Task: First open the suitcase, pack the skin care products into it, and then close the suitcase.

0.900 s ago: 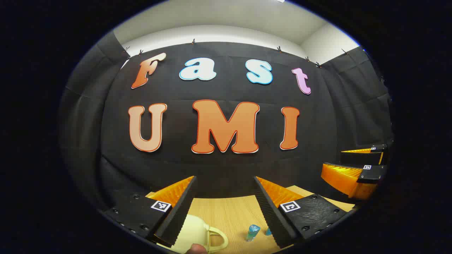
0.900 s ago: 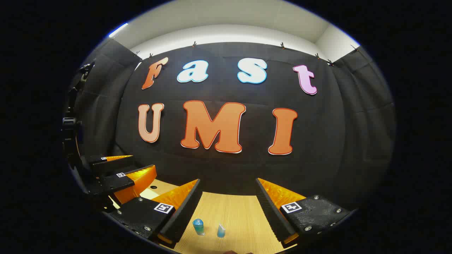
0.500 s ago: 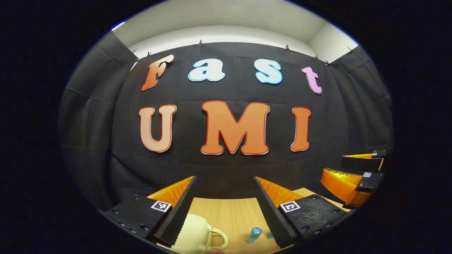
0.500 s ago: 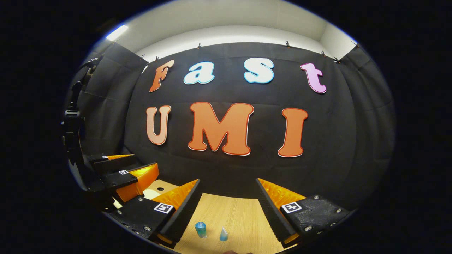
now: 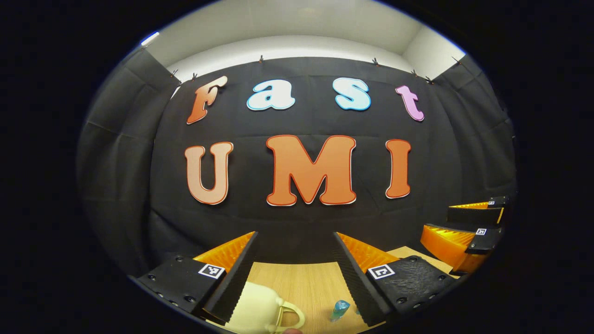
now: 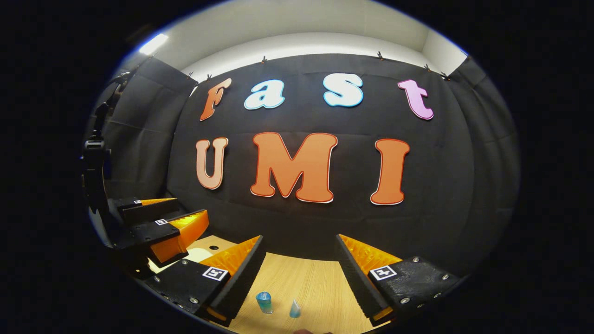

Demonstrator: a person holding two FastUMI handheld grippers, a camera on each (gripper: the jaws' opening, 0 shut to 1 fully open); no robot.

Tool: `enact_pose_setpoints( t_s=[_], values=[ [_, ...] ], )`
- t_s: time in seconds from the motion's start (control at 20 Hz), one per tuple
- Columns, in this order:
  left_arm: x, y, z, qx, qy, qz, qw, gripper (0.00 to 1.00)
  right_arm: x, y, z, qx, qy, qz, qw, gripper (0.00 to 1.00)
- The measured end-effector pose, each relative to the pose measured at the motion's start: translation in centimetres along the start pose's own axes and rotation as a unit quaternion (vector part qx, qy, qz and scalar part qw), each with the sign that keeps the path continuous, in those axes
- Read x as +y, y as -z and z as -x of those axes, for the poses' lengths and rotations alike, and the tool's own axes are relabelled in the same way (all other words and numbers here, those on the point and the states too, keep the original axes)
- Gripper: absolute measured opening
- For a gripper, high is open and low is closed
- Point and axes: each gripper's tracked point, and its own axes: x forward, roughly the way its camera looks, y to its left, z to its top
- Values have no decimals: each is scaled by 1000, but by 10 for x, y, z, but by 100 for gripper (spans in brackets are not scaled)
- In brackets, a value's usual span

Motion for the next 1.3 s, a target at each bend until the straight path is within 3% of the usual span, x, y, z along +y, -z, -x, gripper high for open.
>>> enact_pose_setpoints(
  t_s=[0.45, 0.7, 1.0, 1.3],
  values=[
    [16, 25, 7, 40, 8, -82, 996, 96, -29, -1, -18, -6, 17, -3, 1000, 95],
    [18, 58, 18, 89, 34, -139, 986, 96, -53, 2, -21, -7, 37, -1, 999, 95],
    [33, 89, 31, 138, 51, -223, 964, 98, -76, 7, -13, -1, 61, 1, 998, 95],
    [44, 116, 41, 178, 80, -306, 932, 98, -91, 12, -4, 6, 76, 5, 997, 95]
  ],
)
